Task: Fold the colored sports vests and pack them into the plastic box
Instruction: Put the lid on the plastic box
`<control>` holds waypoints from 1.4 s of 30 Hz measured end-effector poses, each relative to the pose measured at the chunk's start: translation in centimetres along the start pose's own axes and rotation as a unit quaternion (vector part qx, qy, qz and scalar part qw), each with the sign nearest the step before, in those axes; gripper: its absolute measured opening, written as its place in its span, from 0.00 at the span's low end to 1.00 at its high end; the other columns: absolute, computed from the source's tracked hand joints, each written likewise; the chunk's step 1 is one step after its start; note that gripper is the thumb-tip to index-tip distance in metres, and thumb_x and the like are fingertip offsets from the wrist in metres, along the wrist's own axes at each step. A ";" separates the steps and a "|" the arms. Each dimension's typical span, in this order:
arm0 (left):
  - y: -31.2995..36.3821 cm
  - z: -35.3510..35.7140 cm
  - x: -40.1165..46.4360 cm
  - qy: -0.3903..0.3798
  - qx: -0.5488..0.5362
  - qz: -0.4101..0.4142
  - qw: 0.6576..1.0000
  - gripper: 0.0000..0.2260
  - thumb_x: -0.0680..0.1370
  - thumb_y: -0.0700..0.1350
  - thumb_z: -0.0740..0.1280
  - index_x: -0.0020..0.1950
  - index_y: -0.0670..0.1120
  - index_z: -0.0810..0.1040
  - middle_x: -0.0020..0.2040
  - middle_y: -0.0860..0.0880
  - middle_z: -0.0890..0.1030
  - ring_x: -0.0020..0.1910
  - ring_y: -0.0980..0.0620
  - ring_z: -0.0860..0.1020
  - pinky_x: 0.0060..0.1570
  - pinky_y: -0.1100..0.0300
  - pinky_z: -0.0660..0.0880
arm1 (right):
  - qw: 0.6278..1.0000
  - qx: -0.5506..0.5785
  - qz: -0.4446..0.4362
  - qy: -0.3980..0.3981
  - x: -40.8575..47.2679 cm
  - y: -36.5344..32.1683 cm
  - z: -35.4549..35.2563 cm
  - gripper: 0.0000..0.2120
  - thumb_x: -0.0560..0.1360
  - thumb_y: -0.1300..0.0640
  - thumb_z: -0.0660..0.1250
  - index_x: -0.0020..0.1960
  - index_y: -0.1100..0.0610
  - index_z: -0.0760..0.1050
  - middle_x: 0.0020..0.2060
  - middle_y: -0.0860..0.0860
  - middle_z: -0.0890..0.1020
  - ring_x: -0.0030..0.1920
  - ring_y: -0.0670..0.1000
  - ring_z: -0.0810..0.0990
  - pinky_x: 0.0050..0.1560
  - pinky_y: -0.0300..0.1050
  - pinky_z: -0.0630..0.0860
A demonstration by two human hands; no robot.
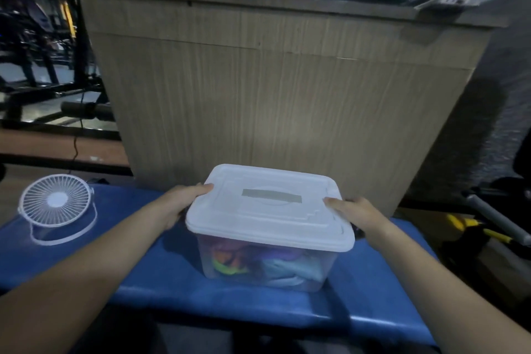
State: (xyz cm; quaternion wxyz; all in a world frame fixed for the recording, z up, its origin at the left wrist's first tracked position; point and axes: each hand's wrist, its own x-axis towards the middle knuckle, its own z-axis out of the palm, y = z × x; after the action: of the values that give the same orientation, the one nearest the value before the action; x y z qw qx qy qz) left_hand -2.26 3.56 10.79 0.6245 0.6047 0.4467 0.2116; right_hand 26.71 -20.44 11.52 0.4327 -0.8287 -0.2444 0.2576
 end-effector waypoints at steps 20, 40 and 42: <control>0.1 2.8 -0.1 0.196 0.442 0.153 0.862 0.20 0.85 0.51 0.54 0.62 0.35 0.74 0.62 0.36 0.72 0.53 0.36 0.75 0.46 0.52 0.68 | 0.979 -0.132 -0.059 0.143 -1.9 -0.4 2.6 0.11 0.76 0.49 0.67 0.43 0.58 0.75 0.52 0.58 0.79 0.43 0.58 0.78 0.36 0.45 0.68; -1.1 3.2 -1.4 0.162 0.450 0.384 0.790 0.28 0.80 0.59 0.62 0.77 0.49 0.66 0.78 0.48 0.60 0.77 0.45 0.60 0.70 0.45 0.64 | 0.843 -0.359 -0.305 0.260 -4.1 0.2 4.4 0.25 0.79 0.44 0.54 0.67 0.57 0.75 0.62 0.56 0.74 0.63 0.60 0.72 0.63 0.55 0.68; -1.1 3.0 -1.7 0.108 0.454 0.429 0.774 0.32 0.77 0.66 0.57 0.79 0.56 0.62 0.81 0.53 0.56 0.80 0.50 0.54 0.73 0.47 0.58 | 0.838 -0.331 -0.368 0.228 -4.4 0.2 4.2 0.28 0.79 0.40 0.51 0.71 0.54 0.72 0.71 0.55 0.70 0.72 0.57 0.66 0.71 0.53 0.62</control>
State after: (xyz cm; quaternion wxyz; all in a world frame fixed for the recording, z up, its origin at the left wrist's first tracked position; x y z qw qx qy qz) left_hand -1.00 0.26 9.90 0.0696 0.9198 0.2498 0.2944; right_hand 20.76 -20.88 10.21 0.2389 -0.8066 -0.4966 -0.2137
